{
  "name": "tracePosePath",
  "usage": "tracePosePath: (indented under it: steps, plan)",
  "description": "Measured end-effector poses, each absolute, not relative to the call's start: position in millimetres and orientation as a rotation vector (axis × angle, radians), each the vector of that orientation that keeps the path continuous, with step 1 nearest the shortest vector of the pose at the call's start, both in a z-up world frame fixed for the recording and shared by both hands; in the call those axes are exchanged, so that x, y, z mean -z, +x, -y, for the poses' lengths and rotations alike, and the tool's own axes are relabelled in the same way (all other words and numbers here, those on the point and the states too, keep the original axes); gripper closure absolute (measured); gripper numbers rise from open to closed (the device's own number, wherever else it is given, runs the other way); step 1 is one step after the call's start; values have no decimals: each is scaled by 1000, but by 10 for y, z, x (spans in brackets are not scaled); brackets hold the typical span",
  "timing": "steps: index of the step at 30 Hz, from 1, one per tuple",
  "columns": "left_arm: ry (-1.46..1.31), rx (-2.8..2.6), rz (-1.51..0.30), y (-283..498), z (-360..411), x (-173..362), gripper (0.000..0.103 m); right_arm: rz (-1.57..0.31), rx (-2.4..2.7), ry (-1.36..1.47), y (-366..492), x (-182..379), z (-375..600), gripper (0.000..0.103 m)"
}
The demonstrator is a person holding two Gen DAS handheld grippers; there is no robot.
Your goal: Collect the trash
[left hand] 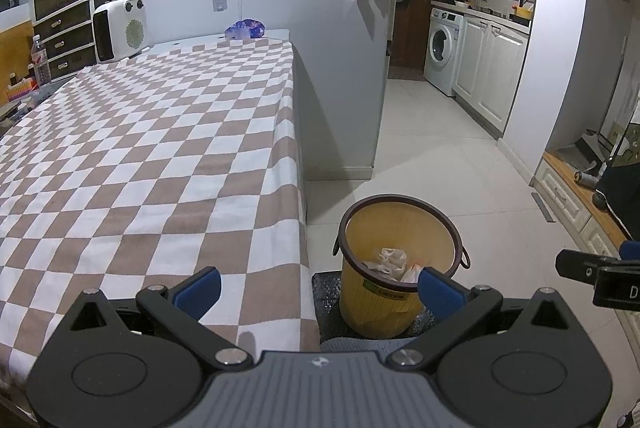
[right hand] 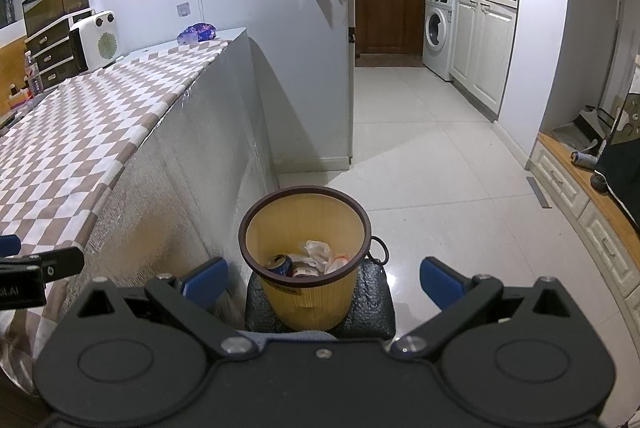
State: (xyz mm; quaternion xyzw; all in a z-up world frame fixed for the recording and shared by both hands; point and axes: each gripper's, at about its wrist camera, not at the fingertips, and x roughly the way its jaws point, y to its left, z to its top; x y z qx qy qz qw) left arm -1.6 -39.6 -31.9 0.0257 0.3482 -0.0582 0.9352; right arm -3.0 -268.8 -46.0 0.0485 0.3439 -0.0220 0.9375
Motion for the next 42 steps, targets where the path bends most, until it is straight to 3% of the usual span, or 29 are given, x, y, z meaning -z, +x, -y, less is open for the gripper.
tracePosePath:
  steps: [42]
  plan:
    - [47,117,-706,-25,390,273,0,-696,36,108,-46,415,2685,0]
